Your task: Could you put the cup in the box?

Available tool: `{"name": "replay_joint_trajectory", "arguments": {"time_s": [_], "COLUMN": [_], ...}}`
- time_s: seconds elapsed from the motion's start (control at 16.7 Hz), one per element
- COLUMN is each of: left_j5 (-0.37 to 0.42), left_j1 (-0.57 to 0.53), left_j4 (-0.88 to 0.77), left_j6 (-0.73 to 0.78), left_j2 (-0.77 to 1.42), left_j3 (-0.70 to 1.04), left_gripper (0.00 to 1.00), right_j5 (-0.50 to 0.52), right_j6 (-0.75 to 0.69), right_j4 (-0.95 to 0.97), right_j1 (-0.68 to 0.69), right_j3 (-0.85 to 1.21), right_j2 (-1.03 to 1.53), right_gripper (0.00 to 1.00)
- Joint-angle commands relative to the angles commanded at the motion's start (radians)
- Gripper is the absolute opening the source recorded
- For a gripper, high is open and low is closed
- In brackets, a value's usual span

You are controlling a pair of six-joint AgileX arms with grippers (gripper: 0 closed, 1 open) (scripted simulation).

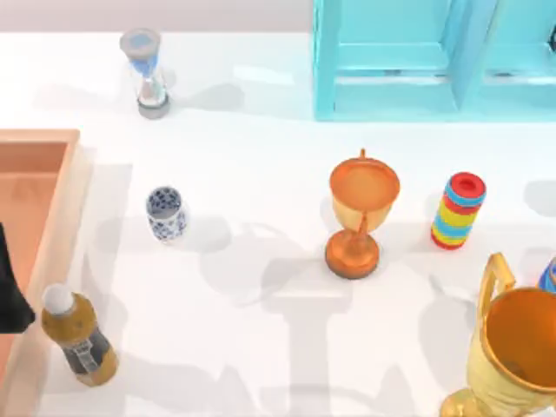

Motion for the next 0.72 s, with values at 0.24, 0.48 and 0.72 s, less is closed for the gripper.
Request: {"name": "replay_joint_trajectory", "arguments": {"time_s": [0.24, 0.48, 0.72], "left_j5": [0.0, -0.002, -0.005], "left_j1": [-0.004, -0.03, -0.078], "left_j4": [-0.019, -0.129, -0.317], "left_j6": [-0.006, -0.042, -0.1], "left_j2": [0.03, 0.207, 0.5], "left_j3": [0.025, 0.177, 0.438], "left_gripper": [1.0, 1.0, 1.0], "right_j5": [0.0, 0.0, 0.0], "right_j6": [0.0, 0.0, 0.0], "right_j4": [0.0, 0.0, 0.0], "right_j1": [0.0, 0.0, 0.0], "right_j3": [0.0, 0.0, 0.0], "right_j2": [0.0, 0.0, 0.0], "right_gripper": [1.0, 1.0, 1.0]}}
